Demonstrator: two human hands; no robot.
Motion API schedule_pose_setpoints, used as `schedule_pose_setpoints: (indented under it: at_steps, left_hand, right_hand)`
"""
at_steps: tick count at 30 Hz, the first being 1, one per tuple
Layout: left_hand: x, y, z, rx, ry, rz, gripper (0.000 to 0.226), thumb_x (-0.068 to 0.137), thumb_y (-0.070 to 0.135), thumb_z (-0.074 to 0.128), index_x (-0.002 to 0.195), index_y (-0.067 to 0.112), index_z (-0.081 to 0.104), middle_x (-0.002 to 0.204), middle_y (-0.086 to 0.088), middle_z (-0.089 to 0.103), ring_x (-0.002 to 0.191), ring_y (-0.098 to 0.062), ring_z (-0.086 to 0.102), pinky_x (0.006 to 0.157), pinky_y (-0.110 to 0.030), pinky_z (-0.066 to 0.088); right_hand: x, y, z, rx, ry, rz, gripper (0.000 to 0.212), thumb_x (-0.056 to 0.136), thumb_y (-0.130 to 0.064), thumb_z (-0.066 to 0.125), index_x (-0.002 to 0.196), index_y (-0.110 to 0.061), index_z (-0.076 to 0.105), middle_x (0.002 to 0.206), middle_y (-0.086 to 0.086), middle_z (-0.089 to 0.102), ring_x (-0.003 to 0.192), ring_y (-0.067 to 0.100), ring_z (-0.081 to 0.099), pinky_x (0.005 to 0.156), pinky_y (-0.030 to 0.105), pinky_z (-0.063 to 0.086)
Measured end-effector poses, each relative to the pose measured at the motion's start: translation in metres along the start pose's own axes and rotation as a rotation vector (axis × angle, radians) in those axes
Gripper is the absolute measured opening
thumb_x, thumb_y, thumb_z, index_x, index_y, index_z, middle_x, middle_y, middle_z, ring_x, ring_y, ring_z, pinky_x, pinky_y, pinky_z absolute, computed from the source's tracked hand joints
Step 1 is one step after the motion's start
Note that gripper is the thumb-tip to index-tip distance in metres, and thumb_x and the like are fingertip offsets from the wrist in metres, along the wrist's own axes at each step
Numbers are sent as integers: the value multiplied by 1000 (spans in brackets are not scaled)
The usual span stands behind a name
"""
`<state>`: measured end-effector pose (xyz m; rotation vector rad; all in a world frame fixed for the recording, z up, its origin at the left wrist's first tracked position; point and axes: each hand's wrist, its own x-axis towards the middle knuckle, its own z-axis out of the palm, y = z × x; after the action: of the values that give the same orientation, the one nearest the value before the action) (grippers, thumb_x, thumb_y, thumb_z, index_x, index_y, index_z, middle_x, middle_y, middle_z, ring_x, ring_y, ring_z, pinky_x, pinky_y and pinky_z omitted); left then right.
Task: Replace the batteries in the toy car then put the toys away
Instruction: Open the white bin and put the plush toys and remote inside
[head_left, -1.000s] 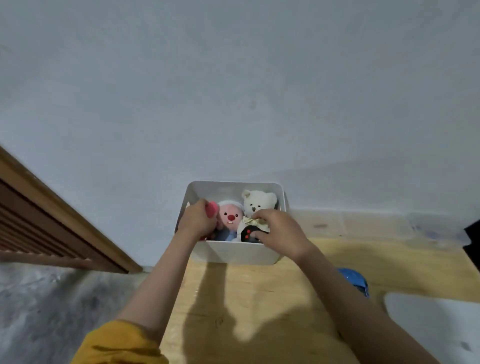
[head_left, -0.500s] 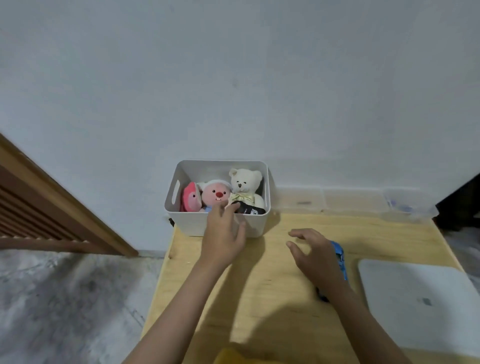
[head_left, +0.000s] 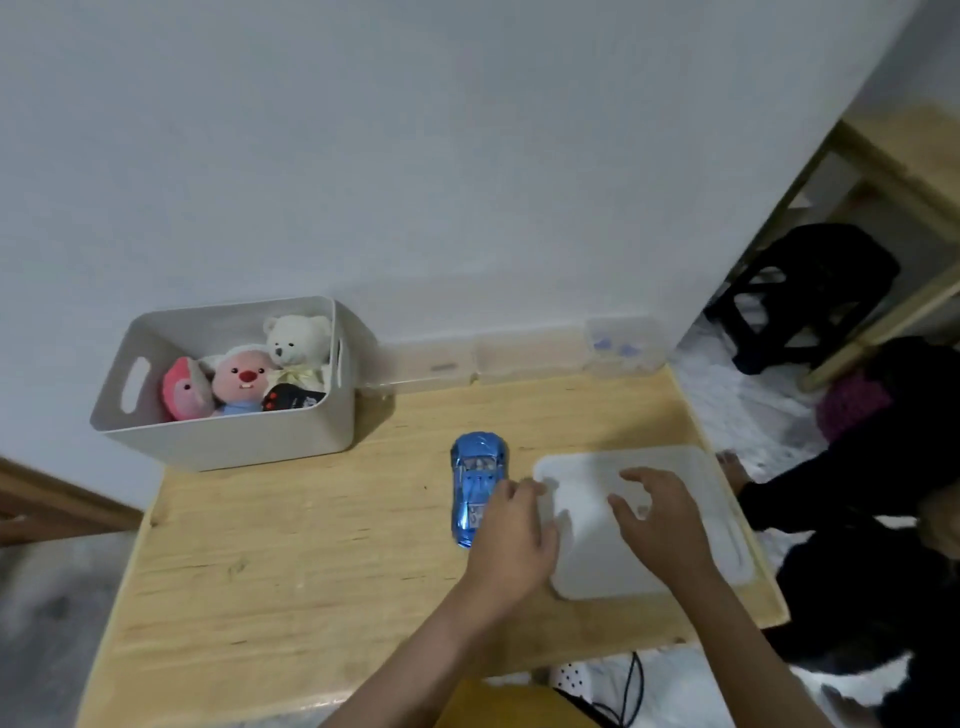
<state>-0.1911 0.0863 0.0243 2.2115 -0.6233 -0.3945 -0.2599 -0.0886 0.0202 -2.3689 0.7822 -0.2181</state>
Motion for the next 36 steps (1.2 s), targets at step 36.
schedule_pose_setpoints:
  at_steps: [36]
  left_hand:
    - [40, -24, -137, 264, 521, -256, 52, 78, 43, 67, 118, 14, 53, 125, -20, 36, 114, -37, 38, 81, -38, 45]
  right_hand:
    - [56, -136, 16, -56, 183, -159, 75, 62, -33, 86, 125, -3, 58, 107, 33, 46, 107, 43, 44, 90, 41, 26]
